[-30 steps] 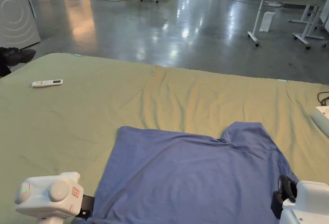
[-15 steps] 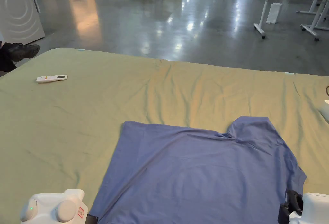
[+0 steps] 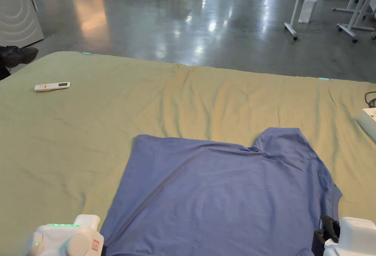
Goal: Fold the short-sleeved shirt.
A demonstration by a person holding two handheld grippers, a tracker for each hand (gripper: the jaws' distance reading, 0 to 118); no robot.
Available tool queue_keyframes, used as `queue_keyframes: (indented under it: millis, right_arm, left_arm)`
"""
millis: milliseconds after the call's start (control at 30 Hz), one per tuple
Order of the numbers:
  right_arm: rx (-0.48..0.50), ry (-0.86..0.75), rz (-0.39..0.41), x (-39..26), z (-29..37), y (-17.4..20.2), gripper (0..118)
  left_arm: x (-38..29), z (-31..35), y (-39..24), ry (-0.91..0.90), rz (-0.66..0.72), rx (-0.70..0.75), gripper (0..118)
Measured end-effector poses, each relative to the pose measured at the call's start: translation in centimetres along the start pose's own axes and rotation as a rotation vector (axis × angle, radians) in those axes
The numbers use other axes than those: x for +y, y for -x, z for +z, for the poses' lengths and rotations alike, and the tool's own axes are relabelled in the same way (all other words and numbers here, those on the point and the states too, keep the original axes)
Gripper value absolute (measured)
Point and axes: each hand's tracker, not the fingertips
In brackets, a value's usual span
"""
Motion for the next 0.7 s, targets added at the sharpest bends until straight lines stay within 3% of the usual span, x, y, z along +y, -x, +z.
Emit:
queue_keyframes:
  millis: [267,500,600,700]
  right_arm:
    - [-0.015,0.017,-0.009,0.6,1.5,-2.4,0]
    - [-0.041,0.194,-0.008,0.3,2.2,-5.5,2]
    - [-0.045,0.332,-0.006,-0.6,1.8,-6.6,8]
    - [-0.03,0.456,-0.027,-2.4,1.1,-7.4,36]
  left_arm:
    - [0.1,3.4,2.9,-0.08,0.073,-0.134,4]
    - [0.8,6.2,3.3,-0.152,0.069,-0.168,4]
    - [1.1,6.3,3.0,-0.166,0.045,-0.159,4]
    - [1.0,6.4,2.4,-0.166,0.027,-0.143,4]
